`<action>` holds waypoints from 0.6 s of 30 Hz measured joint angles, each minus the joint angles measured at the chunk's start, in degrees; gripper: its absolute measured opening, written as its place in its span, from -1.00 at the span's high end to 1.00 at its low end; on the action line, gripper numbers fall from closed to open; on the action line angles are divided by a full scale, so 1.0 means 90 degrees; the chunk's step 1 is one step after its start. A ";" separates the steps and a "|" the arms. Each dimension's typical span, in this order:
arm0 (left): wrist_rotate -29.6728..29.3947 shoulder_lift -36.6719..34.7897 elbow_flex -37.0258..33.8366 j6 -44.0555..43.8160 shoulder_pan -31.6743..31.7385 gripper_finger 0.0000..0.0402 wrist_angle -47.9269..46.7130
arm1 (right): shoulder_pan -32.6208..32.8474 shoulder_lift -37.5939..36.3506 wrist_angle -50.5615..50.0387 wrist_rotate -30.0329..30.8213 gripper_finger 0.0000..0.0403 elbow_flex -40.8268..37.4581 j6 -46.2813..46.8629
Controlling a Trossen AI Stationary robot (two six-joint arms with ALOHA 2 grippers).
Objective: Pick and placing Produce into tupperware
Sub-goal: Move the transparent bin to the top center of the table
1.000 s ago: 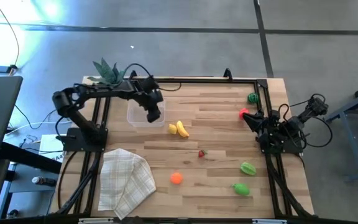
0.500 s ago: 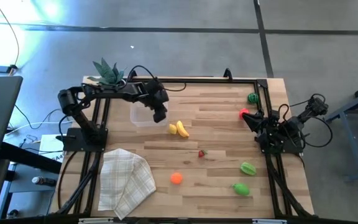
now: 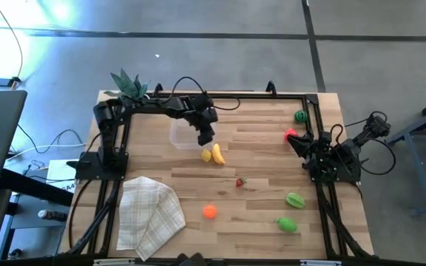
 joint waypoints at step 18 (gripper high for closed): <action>-0.0242 0.1059 0.1861 -0.0104 -0.0597 1.00 -0.0270 | 0.0000 -0.0001 -0.0085 -0.0027 0.77 0.0000 0.0001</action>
